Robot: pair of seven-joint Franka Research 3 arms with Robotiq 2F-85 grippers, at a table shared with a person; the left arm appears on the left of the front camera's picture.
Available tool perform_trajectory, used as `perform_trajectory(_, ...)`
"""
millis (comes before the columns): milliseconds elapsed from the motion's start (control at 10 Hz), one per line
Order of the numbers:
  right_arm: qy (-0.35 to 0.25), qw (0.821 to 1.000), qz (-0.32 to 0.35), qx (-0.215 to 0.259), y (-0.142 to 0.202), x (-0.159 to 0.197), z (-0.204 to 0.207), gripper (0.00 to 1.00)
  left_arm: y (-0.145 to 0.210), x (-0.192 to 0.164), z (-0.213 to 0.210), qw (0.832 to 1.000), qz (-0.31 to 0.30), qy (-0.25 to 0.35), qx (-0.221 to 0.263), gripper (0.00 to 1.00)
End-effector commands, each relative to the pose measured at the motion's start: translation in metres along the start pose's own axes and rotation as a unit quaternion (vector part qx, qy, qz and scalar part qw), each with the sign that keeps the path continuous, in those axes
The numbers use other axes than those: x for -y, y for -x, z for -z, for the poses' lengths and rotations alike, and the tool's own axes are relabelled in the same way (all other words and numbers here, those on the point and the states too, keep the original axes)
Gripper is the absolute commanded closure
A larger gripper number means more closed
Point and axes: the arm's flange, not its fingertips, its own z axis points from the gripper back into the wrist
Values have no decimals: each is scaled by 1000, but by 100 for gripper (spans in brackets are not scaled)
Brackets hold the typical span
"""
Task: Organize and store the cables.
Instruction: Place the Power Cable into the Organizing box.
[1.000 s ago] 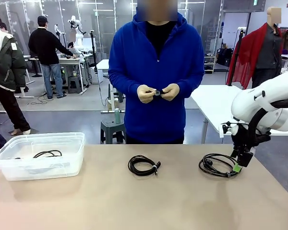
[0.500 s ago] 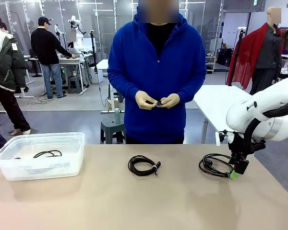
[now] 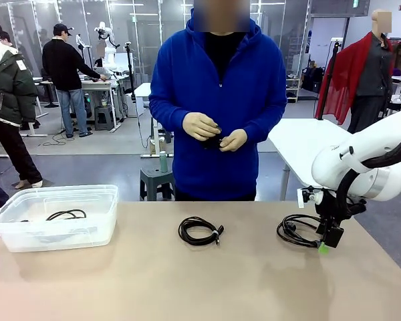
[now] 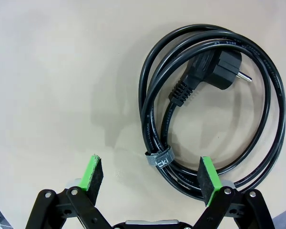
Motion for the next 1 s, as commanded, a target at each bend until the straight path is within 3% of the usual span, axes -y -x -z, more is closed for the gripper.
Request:
perform_trajectory(0, 6, 1000, 9, -5, 0, 1, 4, 0, -4, 0, -3, 1000, -5, -2, -3, 0)
perform_trajectory(400, 21, 1000, -13, 18, 2, -2, 3, 0, -4, 0, -3, 1000, -5, -2, -3, 0)
perform_trajectory(900, 35, 991, -126, 22, -2, -9, 5, 0, -4, 0, -3, 1000, -5, -2, -3, 0)
